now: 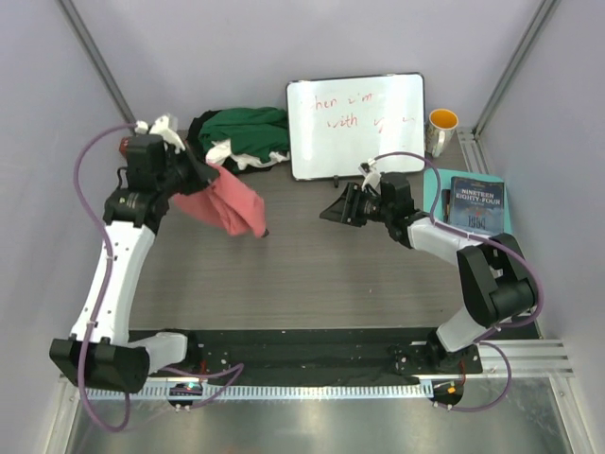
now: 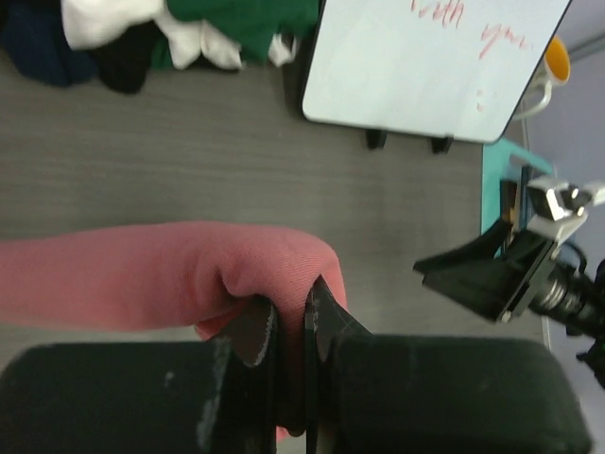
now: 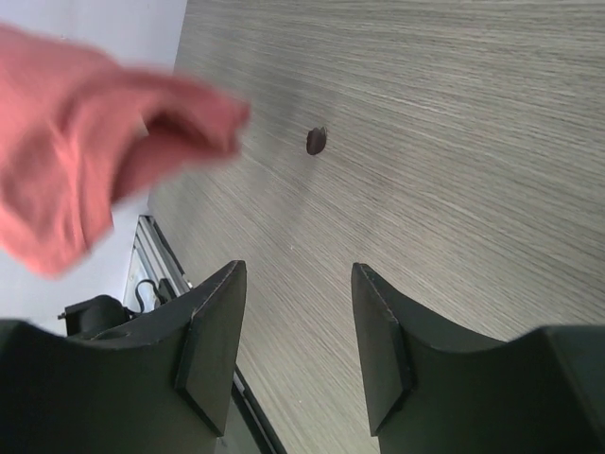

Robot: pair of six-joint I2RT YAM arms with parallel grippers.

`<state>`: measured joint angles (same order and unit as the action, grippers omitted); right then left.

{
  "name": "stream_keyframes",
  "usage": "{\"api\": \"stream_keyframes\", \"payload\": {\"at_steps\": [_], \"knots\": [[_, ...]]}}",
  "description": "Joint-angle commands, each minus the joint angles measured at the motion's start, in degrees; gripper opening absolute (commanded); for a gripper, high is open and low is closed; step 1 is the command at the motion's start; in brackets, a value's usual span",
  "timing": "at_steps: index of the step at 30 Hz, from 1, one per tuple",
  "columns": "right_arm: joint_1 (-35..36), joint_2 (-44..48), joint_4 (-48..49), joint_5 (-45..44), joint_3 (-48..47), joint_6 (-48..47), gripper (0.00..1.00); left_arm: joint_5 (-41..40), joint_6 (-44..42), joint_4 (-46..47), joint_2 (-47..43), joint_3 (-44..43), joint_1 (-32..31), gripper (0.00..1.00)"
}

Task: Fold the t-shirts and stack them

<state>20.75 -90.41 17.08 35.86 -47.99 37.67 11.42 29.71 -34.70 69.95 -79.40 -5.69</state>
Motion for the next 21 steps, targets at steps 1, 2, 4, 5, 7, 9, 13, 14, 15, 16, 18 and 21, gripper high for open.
{"api": "stream_keyframes", "payload": {"at_steps": [1,2,4,5,7,9,13,14,15,16,18,21], "knots": [[-0.10,1.12,2.96,-1.05,-1.93,1.35,0.58,9.56,0.08,1.92,-3.60,7.57,-1.16,0.00],[-0.10,1.11,3.13,-0.53,-2.02,2.05,0.58,11.33,0.25,1.57,-2.81,8.55,-1.68,0.00],[-0.10,1.11,3.57,-0.43,-1.94,2.67,0.59,10.57,0.17,1.74,-0.53,11.26,-3.35,0.00],[-0.10,1.38,3.31,-0.87,-1.93,2.85,0.58,10.20,0.17,2.96,0.18,11.80,-5.36,0.00],[-0.10,1.99,3.22,-1.40,-1.23,2.76,0.58,8.72,0.43,4.11,2.64,11.29,-7.57,0.00],[-0.10,3.13,2.70,-2.62,-0.88,1.89,0.59,8.01,0.61,5.25,4.65,7.79,-11.26,0.00],[-0.10,4.19,0.42,-3.69,-0.97,0.65,0.58,6.87,1.57,5.08,10.98,0.48,-17.67,0.00],[-0.10,4.19,0.06,-3.86,-1.32,0.48,0.58,5.82,1.66,4.64,11.52,-0.49,-18.47,0.00],[-0.10,4.28,-0.29,-4.21,-1.41,0.21,0.59,5.55,1.75,4.47,11.87,-1.63,-19.09,0.00],[-0.19,4.28,-0.99,-4.39,-1.41,-0.05,0.59,5.37,1.58,4.20,12.13,-1.99,-19.87,0.00],[-0.19,4.19,-1.87,-4.39,-2.02,-0.49,0.60,5.98,2.36,2.89,11.53,-1.12,-20.15,0.00],[-0.19,4.10,-4.77,-5.18,-2.55,-1.54,0.62,5.11,3.51,0.52,9.16,4.13,-20.23,0.00]]}}
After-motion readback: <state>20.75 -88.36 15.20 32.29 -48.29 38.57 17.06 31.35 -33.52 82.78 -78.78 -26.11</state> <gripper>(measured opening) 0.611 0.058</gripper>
